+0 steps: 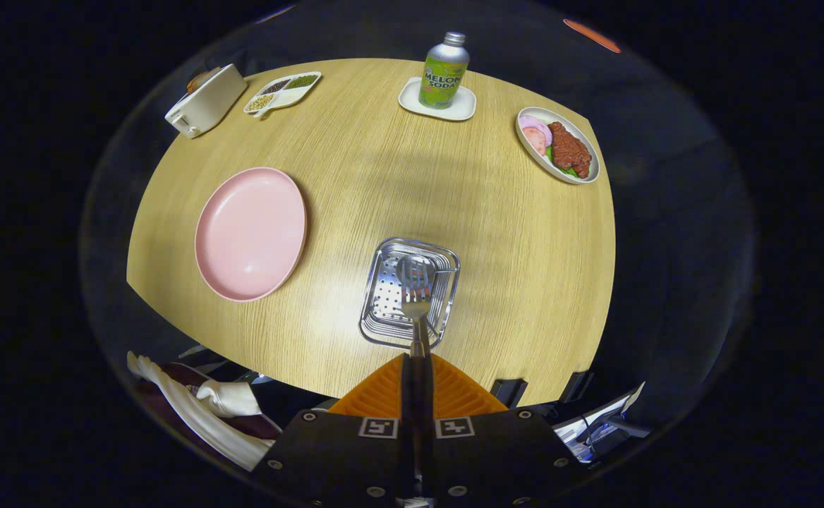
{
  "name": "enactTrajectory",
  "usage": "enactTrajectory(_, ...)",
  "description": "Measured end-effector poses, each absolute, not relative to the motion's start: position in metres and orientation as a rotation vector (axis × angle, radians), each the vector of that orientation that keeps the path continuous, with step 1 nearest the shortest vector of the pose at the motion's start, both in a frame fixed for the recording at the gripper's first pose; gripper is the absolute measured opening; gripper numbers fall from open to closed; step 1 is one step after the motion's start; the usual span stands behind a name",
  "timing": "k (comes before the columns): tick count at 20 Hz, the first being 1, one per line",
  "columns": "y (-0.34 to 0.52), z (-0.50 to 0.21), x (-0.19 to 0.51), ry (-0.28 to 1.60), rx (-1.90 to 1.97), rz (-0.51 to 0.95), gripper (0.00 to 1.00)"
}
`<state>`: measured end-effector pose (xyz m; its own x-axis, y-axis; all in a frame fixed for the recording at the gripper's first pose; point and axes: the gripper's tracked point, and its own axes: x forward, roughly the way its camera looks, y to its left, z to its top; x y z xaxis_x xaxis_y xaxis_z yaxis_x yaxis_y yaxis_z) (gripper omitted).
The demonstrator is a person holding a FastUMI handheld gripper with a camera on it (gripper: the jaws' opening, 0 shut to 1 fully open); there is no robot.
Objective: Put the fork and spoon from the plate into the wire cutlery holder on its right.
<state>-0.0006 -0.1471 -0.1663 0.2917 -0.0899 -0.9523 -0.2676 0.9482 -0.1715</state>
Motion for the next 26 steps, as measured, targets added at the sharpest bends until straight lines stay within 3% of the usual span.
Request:
enactTrajectory(5,-0.143,-0.175,0.006,1.316,-0.381,0.14,0.07)
enactTrajectory(9,-0.142,-0.17,0.012,1.28,-0.38,0.138,0.19)
enactTrajectory(11,-0.138,-0.164,0.019,1.234,-0.359,0.128,0.35)
enactTrajectory(13,-0.133,-0.157,0.028,1.175,-0.321,0.117,0.6)
enactTrajectory(14,-0.128,-0.155,0.03,1.153,-0.306,0.124,0.79)
enactTrajectory(16,-0.124,-0.151,0.038,1.09,-0.316,0.121,0.94)
enactTrajectory(21,-0.096,-0.134,0.07,0.885,-0.171,0.088,0.99)
enactTrajectory(26,-0.085,-0.063,0.091,0.601,-0.102,0.036,0.99)
